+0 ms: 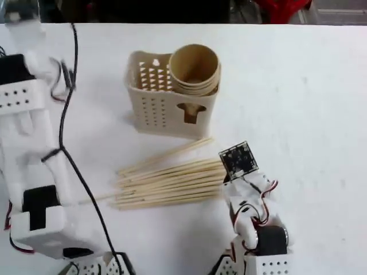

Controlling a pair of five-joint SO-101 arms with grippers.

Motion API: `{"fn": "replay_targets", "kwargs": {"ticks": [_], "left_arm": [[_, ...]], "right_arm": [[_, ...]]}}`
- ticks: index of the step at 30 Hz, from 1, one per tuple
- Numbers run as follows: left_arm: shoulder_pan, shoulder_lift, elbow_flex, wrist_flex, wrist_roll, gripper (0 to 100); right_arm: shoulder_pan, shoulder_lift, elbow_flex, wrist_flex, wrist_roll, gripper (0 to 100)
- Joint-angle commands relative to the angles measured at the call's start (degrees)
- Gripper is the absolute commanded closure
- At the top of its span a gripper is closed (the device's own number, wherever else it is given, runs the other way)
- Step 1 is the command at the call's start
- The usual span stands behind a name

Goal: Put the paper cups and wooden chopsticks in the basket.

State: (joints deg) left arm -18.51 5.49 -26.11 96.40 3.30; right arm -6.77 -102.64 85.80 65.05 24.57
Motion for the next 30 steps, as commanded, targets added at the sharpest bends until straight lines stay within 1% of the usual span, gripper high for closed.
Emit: {"fn": "replay_targets", "kwargs": {"ticks": [1, 3, 6, 10, 12, 14, 18, 20, 22, 25, 27, 30], "left_arm": [[-1.54, -1.36, 23.12, -11.69, 5.36, 87], [-1.19, -2.59, 31.65, -19.60, 7.21, 87], [-1.36, -4.35, 40.97, -29.71, 9.32, 87], [-2.86, -4.70, 47.12, -39.56, 9.49, 87], [-3.74, -4.09, 49.93, -44.92, 9.23, 87], [-4.79, -2.95, 51.87, -49.58, 9.23, 87], [-5.85, -1.45, 52.40, -52.22, 9.14, 87], [-5.67, -1.45, 52.31, -52.22, 9.14, 87], [-5.58, -1.45, 52.31, -52.22, 9.14, 87], [-5.58, -1.27, 52.31, -53.10, 9.14, 87], [-5.58, -1.01, 52.31, -53.80, 9.14, 87], [-5.58, -1.01, 52.31, -53.80, 9.14, 87]], "right_arm": [[-3.82, 3.38, -5.45, 0.31, 2.99, 93.5], [-6.20, 9.10, -9.41, 0.31, 3.43, 93.5], [-9.71, 22.11, -18.99, 0.40, 3.43, 93.3], [-19.12, 42.51, -30.59, 0.40, 3.60, 93.1], [-24.48, 51.21, -34.73, 0.31, 5.19, 92.8], [-28.62, 59.30, -38.07, 0.31, 7.74, 89.4], [-32.04, 72.48, -41.85, -0.75, 17.05, 75.5], [-32.22, 77.32, -42.46, -2.15, 21.36, 72.6], [-32.04, 80.75, -42.90, -4.09, 23.91, 74.2], [-32.40, 83.56, -43.16, -5.85, 25.32, 76.9], [-32.40, 85.05, -42.90, -9.01, 27.43, 78.0], [-32.40, 87.78, -42.55, -12.26, 28.48, 80.2]]}}
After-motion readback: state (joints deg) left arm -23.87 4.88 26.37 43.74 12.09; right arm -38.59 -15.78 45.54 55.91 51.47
